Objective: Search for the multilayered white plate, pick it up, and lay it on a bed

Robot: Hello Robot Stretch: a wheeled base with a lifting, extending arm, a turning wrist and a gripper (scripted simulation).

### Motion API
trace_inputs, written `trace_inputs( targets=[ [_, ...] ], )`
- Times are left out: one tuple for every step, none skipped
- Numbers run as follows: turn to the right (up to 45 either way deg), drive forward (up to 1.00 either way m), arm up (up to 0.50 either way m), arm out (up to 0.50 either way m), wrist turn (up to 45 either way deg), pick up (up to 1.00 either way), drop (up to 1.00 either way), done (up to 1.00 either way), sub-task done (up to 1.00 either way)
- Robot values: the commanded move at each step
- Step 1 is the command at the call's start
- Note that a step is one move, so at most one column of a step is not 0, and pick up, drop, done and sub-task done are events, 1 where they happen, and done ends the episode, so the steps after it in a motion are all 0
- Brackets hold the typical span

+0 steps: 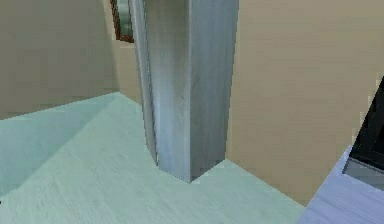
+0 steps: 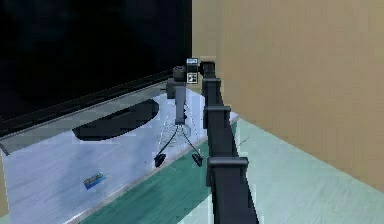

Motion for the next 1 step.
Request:
trace_inputs(
  targets=[
    [0.0,0.0,0.0,0.0,45.0,0.0,0.0,0.0,0.0]
  ],
)
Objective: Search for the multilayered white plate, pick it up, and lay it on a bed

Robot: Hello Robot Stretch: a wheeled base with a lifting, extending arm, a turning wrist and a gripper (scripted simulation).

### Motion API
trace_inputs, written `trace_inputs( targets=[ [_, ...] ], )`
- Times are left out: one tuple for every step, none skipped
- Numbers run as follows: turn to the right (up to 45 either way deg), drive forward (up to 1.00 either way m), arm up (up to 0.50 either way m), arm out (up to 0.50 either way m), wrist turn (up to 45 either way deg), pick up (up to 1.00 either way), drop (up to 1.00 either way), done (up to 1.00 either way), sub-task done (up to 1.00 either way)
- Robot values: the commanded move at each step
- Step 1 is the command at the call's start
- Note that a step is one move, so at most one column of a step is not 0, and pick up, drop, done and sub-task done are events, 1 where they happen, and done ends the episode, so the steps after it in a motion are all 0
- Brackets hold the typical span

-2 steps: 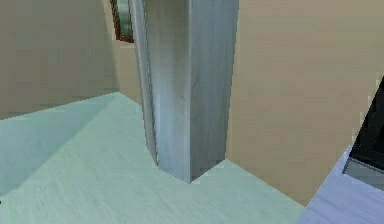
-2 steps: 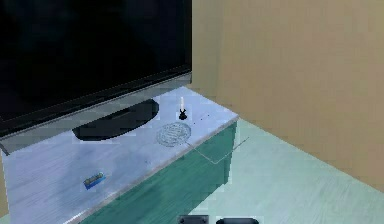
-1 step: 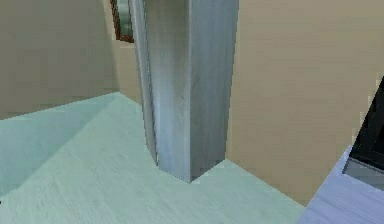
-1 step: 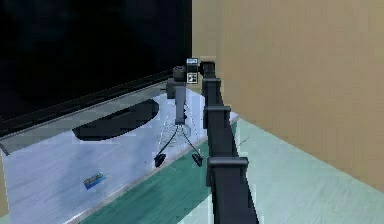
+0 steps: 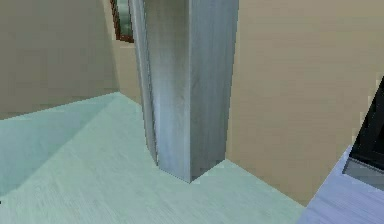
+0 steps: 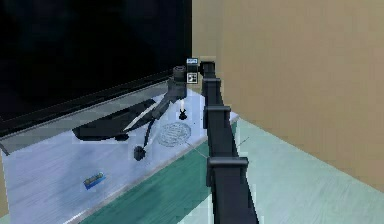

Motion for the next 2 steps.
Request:
trace_inputs(
  targets=[
    [0.0,0.0,0.0,0.0,45.0,0.0,0.0,0.0,0.0],
    [0.0,0.0,0.0,0.0,45.0,0.0,0.0,0.0,0.0]
  ],
)
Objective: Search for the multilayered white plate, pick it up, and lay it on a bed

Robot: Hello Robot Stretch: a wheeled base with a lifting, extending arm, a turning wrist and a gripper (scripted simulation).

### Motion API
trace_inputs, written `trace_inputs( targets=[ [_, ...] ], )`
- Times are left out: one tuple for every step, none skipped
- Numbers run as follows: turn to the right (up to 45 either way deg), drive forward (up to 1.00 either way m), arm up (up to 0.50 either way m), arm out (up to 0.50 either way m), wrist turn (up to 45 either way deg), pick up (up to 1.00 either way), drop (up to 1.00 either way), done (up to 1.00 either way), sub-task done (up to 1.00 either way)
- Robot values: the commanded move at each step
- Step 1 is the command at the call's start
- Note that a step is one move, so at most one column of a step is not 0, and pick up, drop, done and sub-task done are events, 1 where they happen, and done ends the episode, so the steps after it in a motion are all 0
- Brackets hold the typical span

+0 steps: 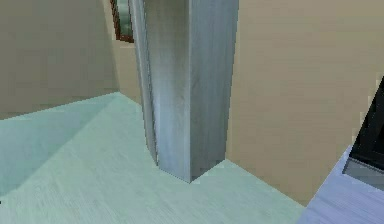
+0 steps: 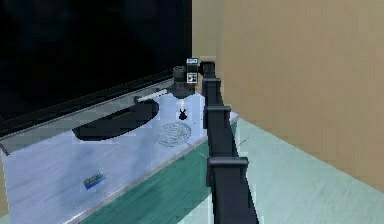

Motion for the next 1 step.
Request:
trace_inputs(
  targets=[
    [0.0,0.0,0.0,0.0,21.0,0.0,0.0,0.0,0.0]
  ],
)
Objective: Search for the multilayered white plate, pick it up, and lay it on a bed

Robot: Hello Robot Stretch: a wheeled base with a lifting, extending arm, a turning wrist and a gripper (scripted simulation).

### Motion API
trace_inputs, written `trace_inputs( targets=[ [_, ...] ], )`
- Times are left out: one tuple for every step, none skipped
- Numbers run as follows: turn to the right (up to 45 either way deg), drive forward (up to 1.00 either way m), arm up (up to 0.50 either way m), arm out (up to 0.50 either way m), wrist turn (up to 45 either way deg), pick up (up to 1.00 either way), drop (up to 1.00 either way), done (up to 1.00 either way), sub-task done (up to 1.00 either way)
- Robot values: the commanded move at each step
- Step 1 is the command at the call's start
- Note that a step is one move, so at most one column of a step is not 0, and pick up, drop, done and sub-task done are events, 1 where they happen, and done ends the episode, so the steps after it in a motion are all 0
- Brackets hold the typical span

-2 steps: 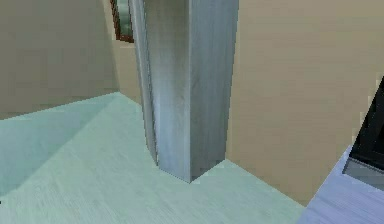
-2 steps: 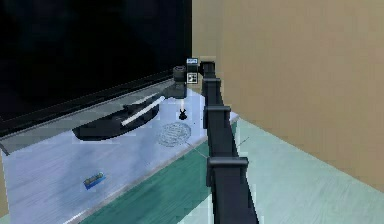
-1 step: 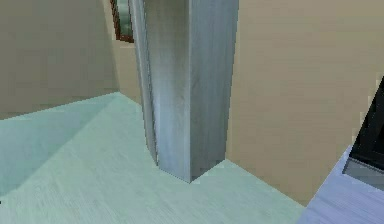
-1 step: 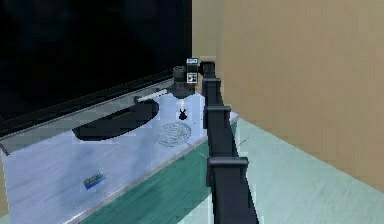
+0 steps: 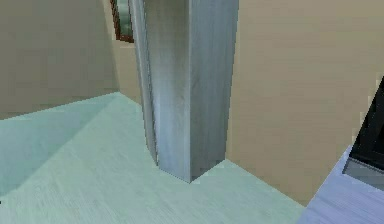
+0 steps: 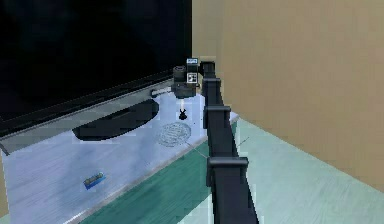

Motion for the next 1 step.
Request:
trace_inputs(
  targets=[
    [0.0,0.0,-0.3,0.0,0.0,0.0,0.0,0.0,0.0]
  ],
)
